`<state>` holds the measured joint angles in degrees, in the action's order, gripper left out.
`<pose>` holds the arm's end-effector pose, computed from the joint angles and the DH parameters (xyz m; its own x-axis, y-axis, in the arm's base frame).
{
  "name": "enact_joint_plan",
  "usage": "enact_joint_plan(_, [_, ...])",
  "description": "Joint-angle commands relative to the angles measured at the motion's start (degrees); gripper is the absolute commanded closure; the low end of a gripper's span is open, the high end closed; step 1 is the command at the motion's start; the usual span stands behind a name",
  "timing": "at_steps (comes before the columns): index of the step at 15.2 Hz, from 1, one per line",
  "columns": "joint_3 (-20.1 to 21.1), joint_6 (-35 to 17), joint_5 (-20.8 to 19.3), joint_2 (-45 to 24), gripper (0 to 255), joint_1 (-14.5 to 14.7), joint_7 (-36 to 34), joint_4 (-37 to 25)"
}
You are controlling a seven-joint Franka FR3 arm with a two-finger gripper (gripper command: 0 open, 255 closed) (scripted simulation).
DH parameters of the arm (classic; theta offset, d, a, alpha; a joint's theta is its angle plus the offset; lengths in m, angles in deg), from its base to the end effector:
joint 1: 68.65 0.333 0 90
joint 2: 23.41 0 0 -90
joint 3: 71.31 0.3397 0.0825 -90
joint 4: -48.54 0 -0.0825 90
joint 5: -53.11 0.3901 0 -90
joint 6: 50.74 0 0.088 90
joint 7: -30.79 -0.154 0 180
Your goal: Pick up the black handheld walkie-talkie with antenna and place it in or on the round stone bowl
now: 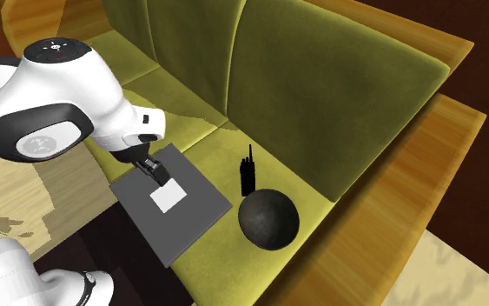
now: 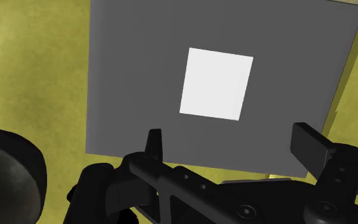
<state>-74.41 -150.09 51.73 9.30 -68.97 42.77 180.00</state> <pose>0.3727 -0.0282 0.5321 0.9869 0.1609 0.0108 0.1609 -0.9870 -0.0033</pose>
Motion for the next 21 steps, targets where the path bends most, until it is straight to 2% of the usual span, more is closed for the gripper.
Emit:
enact_joint_plan(1, [-1.0,-3.3,-0.8,-3.3,0,0.0,2.1,-0.4])
enact_joint_plan(11, [-4.3,-15.5,-1.8,-23.3,0,0.0,11.5,-9.9])
enact_joint_plan(21, [-5.3,-21.5,-0.1,-44.7,0,-0.9,20.2,-27.2])
